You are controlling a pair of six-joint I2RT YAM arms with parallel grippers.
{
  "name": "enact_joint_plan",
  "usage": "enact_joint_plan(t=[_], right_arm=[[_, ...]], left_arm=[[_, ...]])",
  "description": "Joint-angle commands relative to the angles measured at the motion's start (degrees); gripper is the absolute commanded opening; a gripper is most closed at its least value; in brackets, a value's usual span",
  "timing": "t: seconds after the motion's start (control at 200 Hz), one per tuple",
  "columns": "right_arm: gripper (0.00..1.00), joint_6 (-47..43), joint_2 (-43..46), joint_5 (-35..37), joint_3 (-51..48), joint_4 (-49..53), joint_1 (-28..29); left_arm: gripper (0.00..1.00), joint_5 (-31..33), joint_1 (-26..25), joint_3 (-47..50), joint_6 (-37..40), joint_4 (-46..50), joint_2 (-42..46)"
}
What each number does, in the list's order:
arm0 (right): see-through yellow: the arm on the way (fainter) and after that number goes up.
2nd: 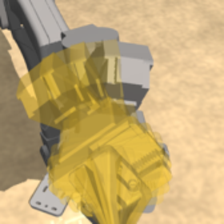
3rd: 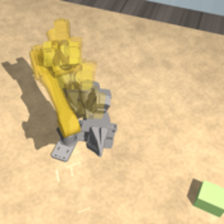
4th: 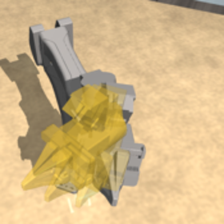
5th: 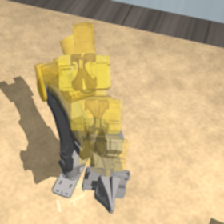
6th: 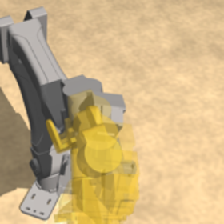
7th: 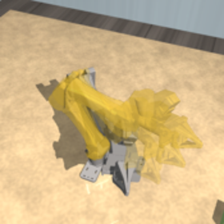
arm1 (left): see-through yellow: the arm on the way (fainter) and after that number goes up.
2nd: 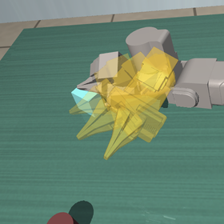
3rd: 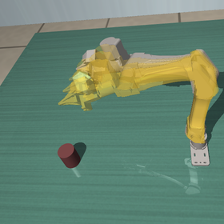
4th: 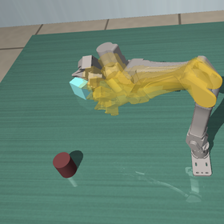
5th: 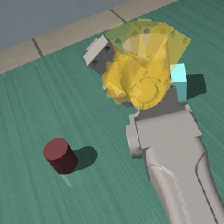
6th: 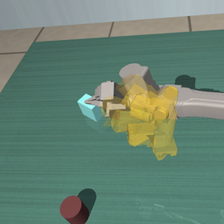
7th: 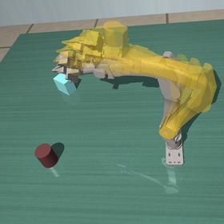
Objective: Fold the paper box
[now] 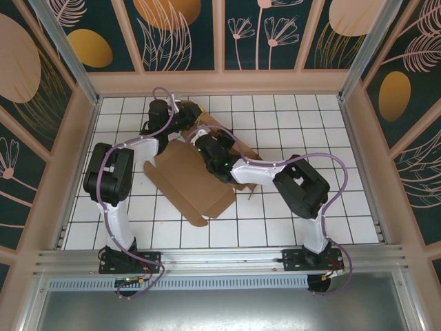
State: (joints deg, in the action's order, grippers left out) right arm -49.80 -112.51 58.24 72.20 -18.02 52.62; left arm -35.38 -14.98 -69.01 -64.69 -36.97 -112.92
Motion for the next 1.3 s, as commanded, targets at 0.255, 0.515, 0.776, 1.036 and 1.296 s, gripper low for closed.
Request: enact_joint_plan(t=[0.255,0.515,0.776,1.036,1.296], right_arm=[[0.82,31.8,16.7,-33.0,6.5,30.2,1.0],[0.78,53.1,21.8,-67.4,8.2,37.3,-17.2],[0.78,57.1,18.8,-77.6,4.1,36.1,-24.1],[0.73,57.3,15.0,-82.8,2.8,35.7,-25.7],[0.57,57.7,13.9,-83.9,0.7,34.0,-27.0]], left_arm=[[0.08,-0.9,0.2,1.5,-0.4,-5.4,-0.2],[0.09,-2.5,0.3,0.8,-1.0,-6.5,-1.1],[0.1,-4.4,0.3,1.2,-3.9,-10.8,-2.4],[0.11,-6.2,0.3,1.4,-7.1,-15.3,-4.4],[0.31,-8.5,0.3,1.8,-9.2,-18.7,-5.2]])
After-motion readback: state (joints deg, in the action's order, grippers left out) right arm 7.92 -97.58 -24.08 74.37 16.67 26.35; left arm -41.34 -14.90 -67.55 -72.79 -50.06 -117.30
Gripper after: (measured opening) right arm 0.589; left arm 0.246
